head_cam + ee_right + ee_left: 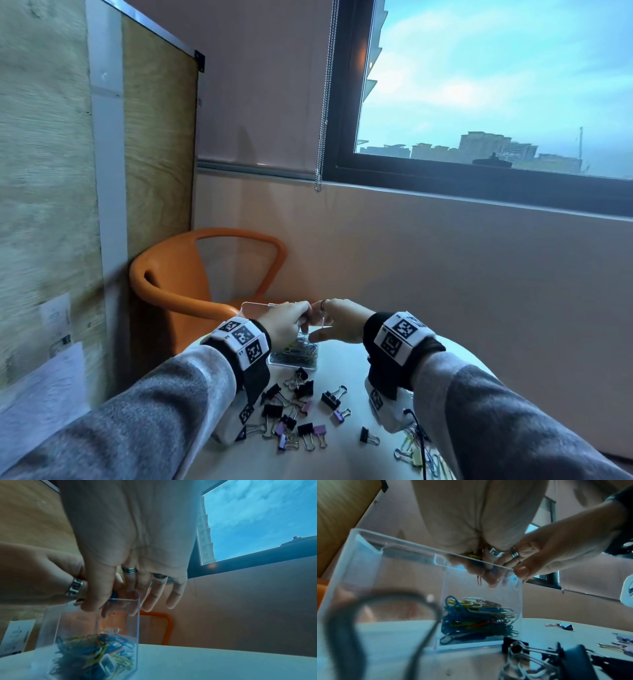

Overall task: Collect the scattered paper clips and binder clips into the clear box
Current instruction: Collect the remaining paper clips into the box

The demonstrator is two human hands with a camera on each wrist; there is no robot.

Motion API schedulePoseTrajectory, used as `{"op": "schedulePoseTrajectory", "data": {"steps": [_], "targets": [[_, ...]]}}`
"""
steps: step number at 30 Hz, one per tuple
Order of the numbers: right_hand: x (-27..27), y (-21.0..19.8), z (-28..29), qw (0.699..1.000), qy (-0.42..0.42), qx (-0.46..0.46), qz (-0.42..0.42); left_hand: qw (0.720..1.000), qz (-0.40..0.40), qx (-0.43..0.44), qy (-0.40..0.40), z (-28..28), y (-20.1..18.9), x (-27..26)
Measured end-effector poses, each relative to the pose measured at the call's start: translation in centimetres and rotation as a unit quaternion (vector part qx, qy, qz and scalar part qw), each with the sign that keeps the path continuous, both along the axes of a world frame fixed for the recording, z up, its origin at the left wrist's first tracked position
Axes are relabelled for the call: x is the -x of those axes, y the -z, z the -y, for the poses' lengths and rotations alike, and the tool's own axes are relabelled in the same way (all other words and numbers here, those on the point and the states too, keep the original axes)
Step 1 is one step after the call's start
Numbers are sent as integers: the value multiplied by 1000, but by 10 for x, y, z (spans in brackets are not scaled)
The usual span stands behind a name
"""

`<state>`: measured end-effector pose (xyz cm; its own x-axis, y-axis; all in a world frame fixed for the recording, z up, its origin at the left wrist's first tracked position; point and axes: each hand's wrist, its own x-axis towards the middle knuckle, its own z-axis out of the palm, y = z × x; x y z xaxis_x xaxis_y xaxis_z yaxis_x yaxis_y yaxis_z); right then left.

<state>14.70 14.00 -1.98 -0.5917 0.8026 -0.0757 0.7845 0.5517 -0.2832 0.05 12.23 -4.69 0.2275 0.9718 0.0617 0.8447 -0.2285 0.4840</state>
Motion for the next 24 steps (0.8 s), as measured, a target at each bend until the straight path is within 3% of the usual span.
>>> {"op": "schedulePoseTrajectory", "data": {"steps": [5, 11, 16, 21, 24], "targets": [[3, -3, 1, 999, 2, -8, 31, 998, -58, -33, 10, 2, 1, 2], [5, -4, 9, 998, 24, -15, 59, 998, 42, -39, 29, 8, 3, 11], [2, -10, 16, 993, 34, -8, 109, 997, 63, -7, 34, 9, 2, 12], [-29, -46, 52, 996, 78, 41, 3, 986, 115, -123, 0, 23, -8, 0], [-69, -52, 74, 990, 120, 68, 40, 981, 88, -169, 29, 37, -14, -22]]}}
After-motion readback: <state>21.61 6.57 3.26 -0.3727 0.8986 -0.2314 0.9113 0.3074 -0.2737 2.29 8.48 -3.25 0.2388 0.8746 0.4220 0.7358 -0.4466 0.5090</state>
